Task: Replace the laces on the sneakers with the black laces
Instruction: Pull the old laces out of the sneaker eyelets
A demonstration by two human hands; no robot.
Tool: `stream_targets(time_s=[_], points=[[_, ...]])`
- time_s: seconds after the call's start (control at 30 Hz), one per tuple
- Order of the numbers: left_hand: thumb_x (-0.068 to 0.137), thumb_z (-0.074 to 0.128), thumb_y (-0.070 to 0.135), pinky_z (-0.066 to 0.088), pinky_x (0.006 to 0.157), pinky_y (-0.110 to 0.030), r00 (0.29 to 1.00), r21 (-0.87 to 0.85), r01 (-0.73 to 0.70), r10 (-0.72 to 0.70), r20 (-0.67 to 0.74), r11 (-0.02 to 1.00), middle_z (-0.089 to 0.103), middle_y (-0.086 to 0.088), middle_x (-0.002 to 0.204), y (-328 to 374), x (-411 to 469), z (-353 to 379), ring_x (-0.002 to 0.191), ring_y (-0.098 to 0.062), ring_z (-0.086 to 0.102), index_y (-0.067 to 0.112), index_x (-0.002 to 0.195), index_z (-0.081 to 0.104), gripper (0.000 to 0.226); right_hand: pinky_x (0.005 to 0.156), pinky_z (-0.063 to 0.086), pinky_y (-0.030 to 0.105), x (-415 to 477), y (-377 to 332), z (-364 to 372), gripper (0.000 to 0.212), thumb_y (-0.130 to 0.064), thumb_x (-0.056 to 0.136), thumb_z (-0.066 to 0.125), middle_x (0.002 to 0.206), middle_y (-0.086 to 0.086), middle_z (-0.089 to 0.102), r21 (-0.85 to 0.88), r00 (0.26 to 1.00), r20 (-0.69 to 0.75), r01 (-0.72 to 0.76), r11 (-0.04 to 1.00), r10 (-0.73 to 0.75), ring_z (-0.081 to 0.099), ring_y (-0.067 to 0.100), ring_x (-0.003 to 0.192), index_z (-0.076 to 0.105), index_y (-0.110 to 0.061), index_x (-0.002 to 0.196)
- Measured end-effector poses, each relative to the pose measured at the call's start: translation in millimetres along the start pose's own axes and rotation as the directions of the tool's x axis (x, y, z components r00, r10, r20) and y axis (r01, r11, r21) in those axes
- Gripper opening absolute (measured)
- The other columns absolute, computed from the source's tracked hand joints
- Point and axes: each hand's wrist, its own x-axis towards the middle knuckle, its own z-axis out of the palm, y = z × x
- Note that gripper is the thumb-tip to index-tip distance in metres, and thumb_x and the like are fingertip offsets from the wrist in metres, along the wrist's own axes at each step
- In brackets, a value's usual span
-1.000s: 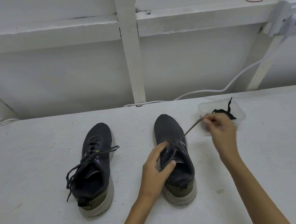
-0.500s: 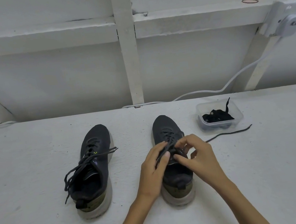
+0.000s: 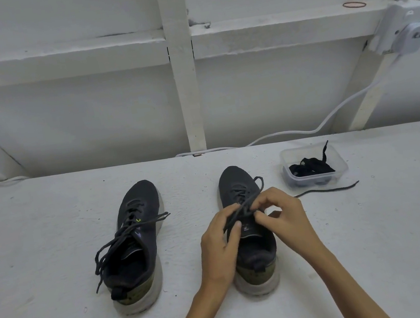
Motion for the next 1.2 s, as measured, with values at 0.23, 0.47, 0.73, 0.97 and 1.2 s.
stream_targets(time_s=[0.23, 0.47, 0.73, 0.97, 1.2], points=[[0.093, 0.054, 0.016, 0.051, 0.096, -0.028, 0.998, 0.058, -0.058, 0.057, 0.013, 0.997, 0.065, 0.014, 0.118, 6, 1, -1, 0.113, -0.007, 0.060, 0.025, 0.119, 0.063, 0.029, 0.073, 0.055, 0.023, -7, 1, 15, 0.012, 0.005, 0.087, 0.060, 0.087, 0.007, 0.070, 0.338, 0.965, -0.071, -0.216, 0.916, 0.254, 0.066, 0.016, 0.085, 0.066, -0.005, 0.089], [0.085, 0.062, 0.034, 0.054, 0.081, -0.033, 0.990, 0.404, -0.117, 0.076, 0.115, 0.907, 0.056, 0.025, 0.119, 20, 27, -10, 0.105, -0.002, 0.057, 0.034, 0.098, 0.065, 0.014, 0.073, 0.056, 0.023, -13, 8, 13, 0.014, 0.009, 0.084, 0.066, 0.085, 0.007, 0.071, 0.383, 0.978, -0.050, -0.170, 0.908, 0.204, 0.069, 0.016, 0.083, 0.065, -0.002, 0.093], [0.089, 0.056, 0.001, 0.045, 0.086, -0.015, 0.971, -0.218, 0.224, -0.198, 0.134, 0.950, 0.065, -0.004, 0.111, 47, 43, -22, 0.102, -0.008, 0.060, 0.011, 0.086, 0.068, 0.016, 0.073, 0.052, 0.033, -22, 17, 20, 0.011, -0.010, 0.082, 0.065, 0.092, -0.005, 0.065, 0.177, 0.987, -0.153, -0.017, 0.984, 0.045, 0.063, 0.016, 0.087, 0.064, -0.016, 0.091], [0.077, 0.053, 0.022, 0.047, 0.092, -0.033, 0.940, -0.595, 0.155, -0.303, -0.156, 0.789, 0.070, 0.001, 0.096, 79, 69, -77, 0.102, -0.015, 0.063, 0.026, 0.066, 0.074, 0.025, 0.072, 0.050, 0.025, -22, 15, 21, 0.020, -0.001, 0.086, 0.064, 0.092, -0.006, 0.065, 0.162, 0.987, -0.153, -0.029, 0.986, 0.054, 0.061, 0.015, 0.088, 0.063, -0.021, 0.089], [0.093, 0.051, 0.017, 0.046, 0.085, -0.027, 0.810, -0.591, 0.194, -0.468, -0.354, 0.783, 0.066, 0.004, 0.086, 56, 87, -114, 0.092, -0.013, 0.061, 0.017, 0.095, 0.067, 0.016, 0.078, 0.054, 0.038, -23, 17, 22, 0.018, -0.003, 0.089, 0.064, 0.097, -0.005, 0.066, 0.160, 0.986, -0.150, -0.043, 0.986, 0.067, 0.062, 0.018, 0.093, 0.064, -0.020, 0.095]])
